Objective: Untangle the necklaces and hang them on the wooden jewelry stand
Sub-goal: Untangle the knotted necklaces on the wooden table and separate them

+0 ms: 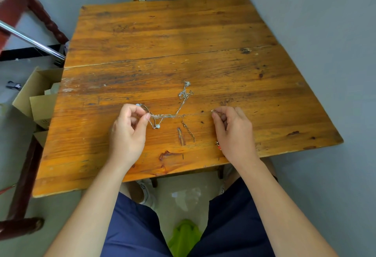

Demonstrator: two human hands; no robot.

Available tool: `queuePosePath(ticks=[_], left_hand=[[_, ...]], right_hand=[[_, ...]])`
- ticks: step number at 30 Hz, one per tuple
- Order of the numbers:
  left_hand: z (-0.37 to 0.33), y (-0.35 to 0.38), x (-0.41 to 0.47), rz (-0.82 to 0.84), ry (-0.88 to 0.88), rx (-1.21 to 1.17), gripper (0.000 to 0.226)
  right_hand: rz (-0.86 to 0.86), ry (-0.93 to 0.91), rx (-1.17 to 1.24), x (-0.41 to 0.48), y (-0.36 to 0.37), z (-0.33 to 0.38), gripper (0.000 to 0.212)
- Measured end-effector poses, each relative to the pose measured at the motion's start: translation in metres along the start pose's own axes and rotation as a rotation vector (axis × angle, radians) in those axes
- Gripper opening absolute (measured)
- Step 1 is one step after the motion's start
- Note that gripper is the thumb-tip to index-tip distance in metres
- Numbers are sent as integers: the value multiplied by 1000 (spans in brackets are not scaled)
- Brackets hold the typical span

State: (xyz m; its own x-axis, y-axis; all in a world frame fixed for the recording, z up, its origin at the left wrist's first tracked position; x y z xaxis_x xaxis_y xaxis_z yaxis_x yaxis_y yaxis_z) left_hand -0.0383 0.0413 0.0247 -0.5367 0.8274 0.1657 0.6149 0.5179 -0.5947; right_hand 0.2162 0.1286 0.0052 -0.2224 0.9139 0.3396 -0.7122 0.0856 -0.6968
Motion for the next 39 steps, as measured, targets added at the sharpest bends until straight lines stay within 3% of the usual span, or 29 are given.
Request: queuePosePath(ticks=[5, 8, 15, 18, 21, 25, 30, 33, 39], left_hand=[[27, -8, 6, -23, -299, -567, 11], [28, -7, 5, 5, -335, -691, 12], [-1, 7, -6, 300, -103, -364, 12], [8, -3, -1, 153, -145, -344, 11], [8, -16, 13, -33, -22, 35, 22], [15, -4, 34, -1, 24, 406, 41], [17, -6, 33, -41, 56, 328, 14], [17, -9, 32, -29, 86, 287, 11], [8, -26, 31, -21, 20, -120, 13]], right_hand=[[-6, -18, -8, 0, 0, 1, 22], [-6, -22, -17, 0, 0, 1, 22], [-19, -36, -38, 1, 0, 2, 23], [-22, -50, -50, 0, 0, 5, 22], [-23, -54, -68, 1, 0, 5, 21], [-19, -47, -63, 1, 0, 6, 23], [-9, -15, 28, 1, -6, 8, 30], [-5, 10, 56, 0, -4, 16, 29], [102, -170, -4, 5, 29, 74, 28]])
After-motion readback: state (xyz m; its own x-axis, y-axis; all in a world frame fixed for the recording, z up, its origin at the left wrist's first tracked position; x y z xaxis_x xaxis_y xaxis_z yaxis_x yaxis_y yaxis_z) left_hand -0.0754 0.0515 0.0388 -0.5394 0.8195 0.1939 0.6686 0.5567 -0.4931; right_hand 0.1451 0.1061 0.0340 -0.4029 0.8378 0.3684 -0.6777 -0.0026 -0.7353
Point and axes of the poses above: each hand's wrist, its own x-axis towards the middle knuckle, its own y-axis out of the palm, z = x × y, the point moved 9 cm from there along x, towards the middle knuckle, and after that the axes turned 3 degrees about -y, right-handed, at the moved point
